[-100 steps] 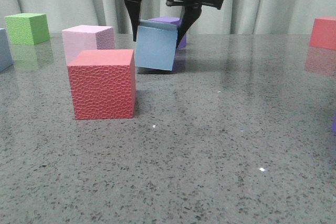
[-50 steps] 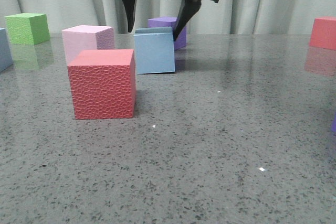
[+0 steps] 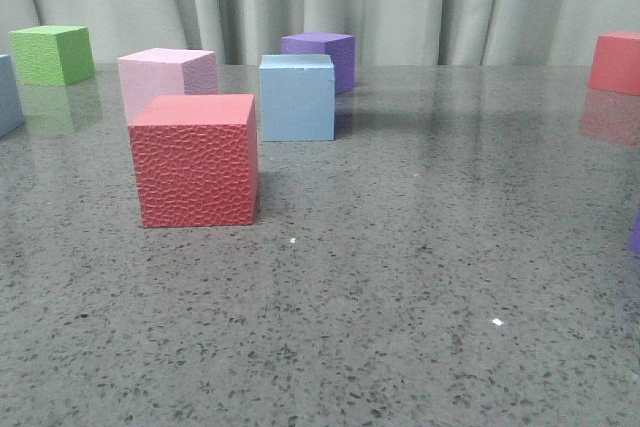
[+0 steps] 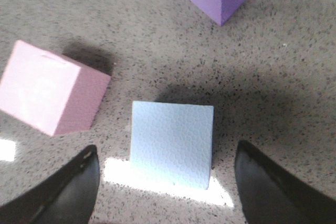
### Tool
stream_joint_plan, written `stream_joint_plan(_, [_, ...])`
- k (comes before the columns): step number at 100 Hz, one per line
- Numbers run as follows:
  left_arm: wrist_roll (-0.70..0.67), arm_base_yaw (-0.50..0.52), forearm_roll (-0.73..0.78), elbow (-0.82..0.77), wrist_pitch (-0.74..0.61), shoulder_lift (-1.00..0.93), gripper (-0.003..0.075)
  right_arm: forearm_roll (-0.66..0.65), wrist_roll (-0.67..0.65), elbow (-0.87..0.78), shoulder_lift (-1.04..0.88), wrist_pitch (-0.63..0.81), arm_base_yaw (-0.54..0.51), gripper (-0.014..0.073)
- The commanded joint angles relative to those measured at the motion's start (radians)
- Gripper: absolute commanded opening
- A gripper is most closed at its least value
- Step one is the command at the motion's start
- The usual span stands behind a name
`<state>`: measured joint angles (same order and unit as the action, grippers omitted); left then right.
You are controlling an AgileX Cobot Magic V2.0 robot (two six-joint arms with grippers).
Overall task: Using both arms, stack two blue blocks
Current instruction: 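Set the light-blue cube down beside the purple cube, open and raise the right gripper, then move the left gripper down onto the other light-blue cube and grasp it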
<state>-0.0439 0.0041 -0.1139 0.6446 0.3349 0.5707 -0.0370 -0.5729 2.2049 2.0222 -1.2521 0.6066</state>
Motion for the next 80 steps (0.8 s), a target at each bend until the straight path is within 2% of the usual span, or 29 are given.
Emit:
stream_joint_plan(1, [-0.007,0.002,-0.011,0.037,-0.068,0.005,0.0620,-0.031,0.046,0.032,-0.103,-0.080,0.000,0.0540])
stream_joint_plan(23, [-0.007,0.002,-0.011,0.037,-0.065,0.005,0.0620,-0.040,0.102,0.017,-0.182,-0.081,0.000,0.0540])
stream_joint_plan(37, [-0.007,0.002,-0.011,0.037,-0.065,0.005,0.0620,-0.070,0.102,-0.073,-0.264,-0.080,0.011,0.0540])
stream_joint_plan(49, [-0.007,0.002,-0.011,0.037,-0.063,0.007,0.0620,-0.152,0.102,-0.226,-0.356,-0.046,0.021,0.0540])
stream_joint_plan(80, [-0.007,0.002,-0.011,0.037,-0.072,0.018,0.0620,-0.155,0.064,-0.649,-0.676,0.215,0.021,0.0540])
